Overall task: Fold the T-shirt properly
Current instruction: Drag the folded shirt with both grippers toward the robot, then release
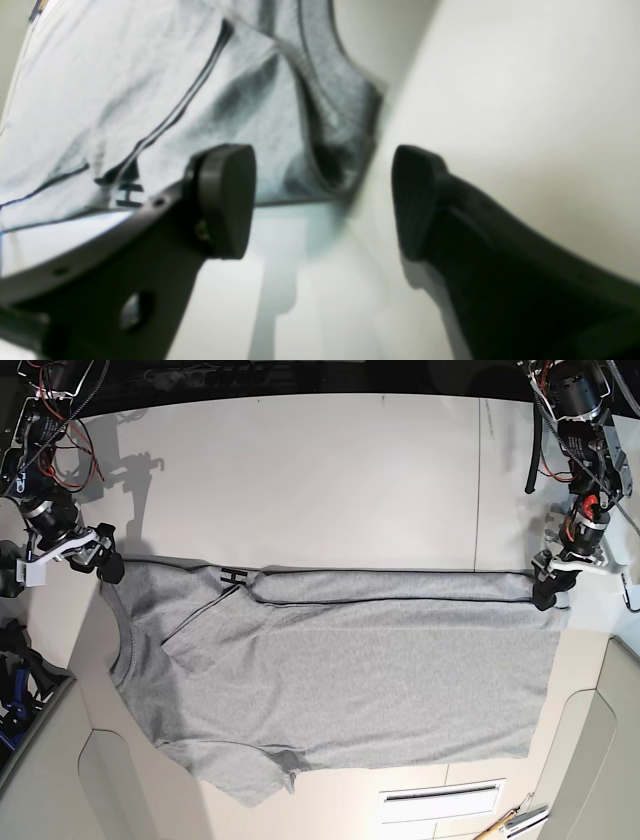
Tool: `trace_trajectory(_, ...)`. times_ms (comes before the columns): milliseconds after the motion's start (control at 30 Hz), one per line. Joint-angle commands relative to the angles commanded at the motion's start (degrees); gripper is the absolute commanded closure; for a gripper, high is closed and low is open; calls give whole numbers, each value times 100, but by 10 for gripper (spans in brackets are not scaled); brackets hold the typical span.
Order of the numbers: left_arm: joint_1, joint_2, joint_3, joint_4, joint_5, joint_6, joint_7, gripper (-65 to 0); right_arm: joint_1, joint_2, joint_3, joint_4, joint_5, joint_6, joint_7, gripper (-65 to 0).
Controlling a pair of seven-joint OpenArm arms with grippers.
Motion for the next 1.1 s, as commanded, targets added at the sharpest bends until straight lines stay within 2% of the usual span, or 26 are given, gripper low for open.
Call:
trace_trajectory(167,-2,28,55,0,-4,7,-42,-419,0,-186,-70,-7,0,-20,22,-422)
trace_trajectory(300,2,28,52,0,0,7,-37,-419,33,-188,-216,-120,-149,-42,267,-422)
trace_trajectory(367,2,28,52,0,0,4,-37,-419,31,-188,-219,-229,-127,-111,289,-422)
trace_trajectory(567,0,28,52,0,-2,-9,-44,-417,48,-188,-219,-568,-127,-114,695,-422)
trace_trajectory(600,-2,28,52,0,-4,-13,-46,-390,68,-188,-219,-595,-127,-116,721,-422)
trace_trajectory(700,0,28,55,0,-4,-13,-44,-212,243,-188,-219,-754,-127,-131,732,-420)
trace_trajectory(800,-2,28,52,0,-7,-13,-44,-73,415,-188,-219,-914,-127,-129,732,-419)
trace_trajectory(833,0,28,52,0,-4,-13,-39,-19,431,-188,-219,-916,-127,-127,734,-401)
trace_trajectory(867,0,28,52,0,-4,-15,-39,0,439,-186,-219,-914,-127,-125,732,-337)
trace_trajectory(933,-11,26,52,0,-7,-87,-39,0,446,-186,-219,-914,-127,-101,710,-143)
trace_trajectory(967,-15,26,52,2,-7,-87,-26,0,448,-186,-219,-914,-127,-7,713,-52)
trace_trajectory(1000,-17,24,52,4,-13,-87,-22,0,466,-186,-219,-914,-127,116,713,0)
trace_trajectory(1100,-15,22,52,20,-61,-87,-22,0,492,-168,-216,-846,-105,278,568,0)
